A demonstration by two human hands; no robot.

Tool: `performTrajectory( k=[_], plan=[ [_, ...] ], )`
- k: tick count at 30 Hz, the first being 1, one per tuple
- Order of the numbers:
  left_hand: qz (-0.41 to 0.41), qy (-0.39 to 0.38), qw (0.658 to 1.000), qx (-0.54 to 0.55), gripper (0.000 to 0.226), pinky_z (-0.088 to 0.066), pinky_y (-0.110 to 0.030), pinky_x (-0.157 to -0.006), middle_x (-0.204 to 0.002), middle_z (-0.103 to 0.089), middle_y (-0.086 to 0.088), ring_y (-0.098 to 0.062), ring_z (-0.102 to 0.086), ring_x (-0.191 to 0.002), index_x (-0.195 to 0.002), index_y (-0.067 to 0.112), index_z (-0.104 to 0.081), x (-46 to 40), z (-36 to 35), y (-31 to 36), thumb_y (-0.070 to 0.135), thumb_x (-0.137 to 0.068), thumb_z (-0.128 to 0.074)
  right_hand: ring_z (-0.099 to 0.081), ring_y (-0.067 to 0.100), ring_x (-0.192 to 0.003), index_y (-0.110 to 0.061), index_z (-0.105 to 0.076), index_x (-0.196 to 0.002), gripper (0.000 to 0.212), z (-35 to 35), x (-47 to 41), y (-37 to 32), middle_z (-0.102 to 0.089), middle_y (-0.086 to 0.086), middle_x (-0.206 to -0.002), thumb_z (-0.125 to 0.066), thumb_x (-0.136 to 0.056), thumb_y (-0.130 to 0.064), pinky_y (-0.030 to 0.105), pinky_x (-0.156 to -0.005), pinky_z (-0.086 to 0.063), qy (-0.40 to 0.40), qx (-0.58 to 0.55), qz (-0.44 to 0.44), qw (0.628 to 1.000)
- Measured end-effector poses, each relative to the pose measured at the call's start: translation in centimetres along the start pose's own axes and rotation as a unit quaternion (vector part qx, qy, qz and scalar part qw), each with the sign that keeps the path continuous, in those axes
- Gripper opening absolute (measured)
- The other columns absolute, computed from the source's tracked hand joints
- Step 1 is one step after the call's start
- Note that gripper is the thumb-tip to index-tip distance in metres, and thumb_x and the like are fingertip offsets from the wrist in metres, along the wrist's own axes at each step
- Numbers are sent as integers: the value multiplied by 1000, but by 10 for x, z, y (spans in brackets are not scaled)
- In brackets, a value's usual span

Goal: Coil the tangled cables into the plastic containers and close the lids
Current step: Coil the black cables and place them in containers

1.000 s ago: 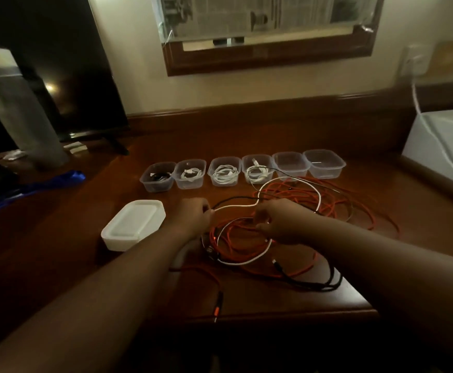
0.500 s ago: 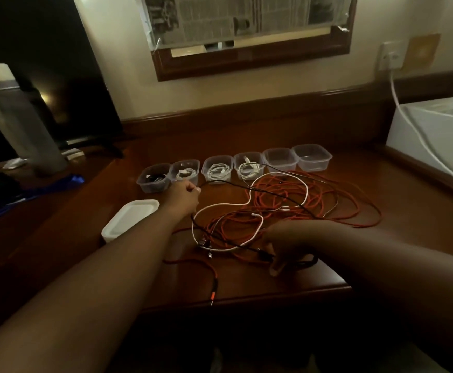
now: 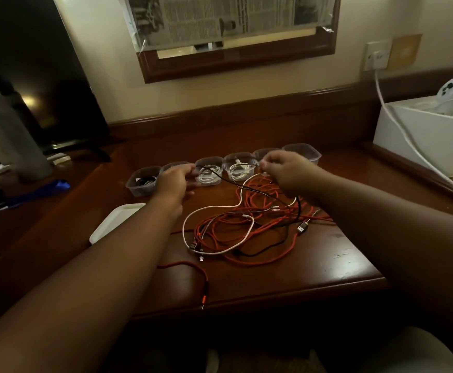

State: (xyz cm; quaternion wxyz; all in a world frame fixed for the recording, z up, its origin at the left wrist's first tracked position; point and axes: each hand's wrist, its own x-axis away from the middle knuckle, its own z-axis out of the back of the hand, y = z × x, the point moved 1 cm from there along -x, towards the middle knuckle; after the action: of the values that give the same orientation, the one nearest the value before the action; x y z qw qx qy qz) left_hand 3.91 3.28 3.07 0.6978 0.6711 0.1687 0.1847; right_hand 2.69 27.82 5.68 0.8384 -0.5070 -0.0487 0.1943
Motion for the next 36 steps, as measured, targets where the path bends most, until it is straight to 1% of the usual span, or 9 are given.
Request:
performTrajectory(
  k=[7, 14, 17, 20, 25, 27, 29, 33, 36],
  plan=[
    [-162, -71, 984, 20, 48, -45, -31, -63, -99, -72, -6, -15, -65, -75, -113, 15, -68, 18, -7, 47, 53, -99, -43, -56, 8, -69, -14, -64, -97, 9, 19, 1, -15, -61, 0, -83, -64, -94, -23, 18, -55, -47, 155, -52, 56, 985],
    [-273, -132, 952, -50, 50, -45, -32, -75, -116, -72, 4, -14, -68, -90, -114, 30, -66, 44, -5, 81, 63, -90, -38, -51, -6, -55, -13, -62, -91, 7, 44, 11, -36, -56, -5, -73, -65, -93, -19, 13, -54, -46, 325, -115, 173, 923],
    [-294, -150, 943, -42, 43, -45, -31, -75, -113, -73, 3, -15, -69, -89, -109, 28, -68, 53, -10, 88, 57, -92, -41, -53, -1, -65, -16, -60, -98, 12, 39, 7, -31, -56, -6, -79, -67, -91, -23, 19, -60, -49, 284, -29, 150, 947],
    [-310, -163, 936, -36, 34, -46, -28, -73, -107, -74, 2, -16, -69, -90, -105, 22, -70, 62, -19, 96, 43, -92, -47, -57, 13, -88, -17, -51, -123, 47, 33, 1, -16, -56, 0, -104, -74, -85, -30, 25, -65, -49, 239, 33, 47, 969],
    [-341, -191, 920, -6, 25, -46, -31, -74, -94, -74, -3, -19, -65, -82, -89, 17, -71, 77, -31, 106, 32, -90, -50, -50, 31, -124, -13, -23, -149, 94, 29, -7, 14, -45, 13, -139, -81, -78, -35, 42, -100, -47, 195, 20, -109, 975],
    [-336, -213, 917, 12, 26, -45, -30, -74, -91, -73, -3, -18, -64, -81, -83, 18, -70, 82, -34, 111, 33, -90, -50, -51, 34, -123, -10, -31, -144, 91, 26, -8, 25, -46, 15, -140, -83, -73, -37, 46, -101, -47, 167, 8, -142, 976],
    [-334, -233, 913, 24, 28, -46, -30, -73, -89, -73, -2, -17, -64, -81, -80, 19, -70, 85, -37, 113, 34, -90, -48, -56, 32, -116, -8, -38, -141, 77, 22, -6, 32, -51, 14, -135, -78, -80, -34, 39, -86, -52, 130, 12, -159, 978],
    [-315, -259, 911, 57, 31, -46, -27, -70, -86, -72, -2, -16, -64, -78, -74, 22, -71, 87, -41, 111, 35, -90, -48, -55, 14, -71, -7, -56, -123, 35, 19, -1, 46, -65, 12, -105, -56, -99, -32, 24, -54, -40, 85, 54, -163, 981],
    [-285, -234, 926, 83, 25, -44, -28, -66, -86, -71, -3, -17, -63, -76, -87, 16, -68, 80, -43, 103, 33, -91, -49, -50, 16, -63, 0, -65, -111, 38, 28, 0, 45, -61, 9, -84, -43, -101, -29, 29, -57, -43, 123, 85, -118, 982]
  ],
)
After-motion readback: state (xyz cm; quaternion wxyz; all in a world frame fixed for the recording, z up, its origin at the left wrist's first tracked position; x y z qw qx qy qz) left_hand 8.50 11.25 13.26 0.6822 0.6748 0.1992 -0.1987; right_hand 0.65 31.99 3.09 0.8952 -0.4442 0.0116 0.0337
